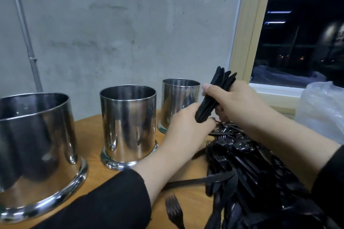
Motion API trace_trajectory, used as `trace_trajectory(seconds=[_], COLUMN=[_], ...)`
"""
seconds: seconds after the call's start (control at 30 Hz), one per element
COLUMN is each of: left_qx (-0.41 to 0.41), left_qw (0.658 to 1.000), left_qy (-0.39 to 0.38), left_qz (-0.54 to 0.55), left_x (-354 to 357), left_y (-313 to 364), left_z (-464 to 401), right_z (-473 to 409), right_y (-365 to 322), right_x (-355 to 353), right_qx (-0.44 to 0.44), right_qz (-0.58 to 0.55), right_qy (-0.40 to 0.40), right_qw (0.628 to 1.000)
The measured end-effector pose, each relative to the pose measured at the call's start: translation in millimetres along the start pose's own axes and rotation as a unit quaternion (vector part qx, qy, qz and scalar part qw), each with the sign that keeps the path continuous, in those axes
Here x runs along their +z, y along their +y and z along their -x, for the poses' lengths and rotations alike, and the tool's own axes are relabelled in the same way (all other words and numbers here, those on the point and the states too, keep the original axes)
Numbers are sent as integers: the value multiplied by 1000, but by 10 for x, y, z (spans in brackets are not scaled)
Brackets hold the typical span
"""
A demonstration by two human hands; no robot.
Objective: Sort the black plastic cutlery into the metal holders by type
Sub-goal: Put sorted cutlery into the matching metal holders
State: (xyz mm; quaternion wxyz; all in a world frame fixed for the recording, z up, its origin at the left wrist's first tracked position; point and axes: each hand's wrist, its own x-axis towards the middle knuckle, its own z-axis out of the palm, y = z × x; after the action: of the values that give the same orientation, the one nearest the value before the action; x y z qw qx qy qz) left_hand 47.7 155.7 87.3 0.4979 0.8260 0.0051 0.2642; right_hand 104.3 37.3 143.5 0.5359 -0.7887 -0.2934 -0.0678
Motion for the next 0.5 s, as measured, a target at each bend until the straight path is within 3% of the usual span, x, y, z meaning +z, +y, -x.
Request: trace_trajectory(seconds=[0.27, 0.4, 0.5], left_qx=[74, 96, 100], left_qw=[987, 984, 983], left_qy=[140, 132, 125], left_qz=[-34, -74, -93], left_x=[-57, -61, -81], left_y=[-342, -380, -406], left_z=[-51, -58, -80], right_z=[-912, -1352, -1582], right_y=[-246, -256, -139], right_x=[-22, 146, 373], right_qx=[-102, -81, -46], right_qz=[36, 101, 155], right_qy=[132, 159, 132], right_qw=[985, 979, 978])
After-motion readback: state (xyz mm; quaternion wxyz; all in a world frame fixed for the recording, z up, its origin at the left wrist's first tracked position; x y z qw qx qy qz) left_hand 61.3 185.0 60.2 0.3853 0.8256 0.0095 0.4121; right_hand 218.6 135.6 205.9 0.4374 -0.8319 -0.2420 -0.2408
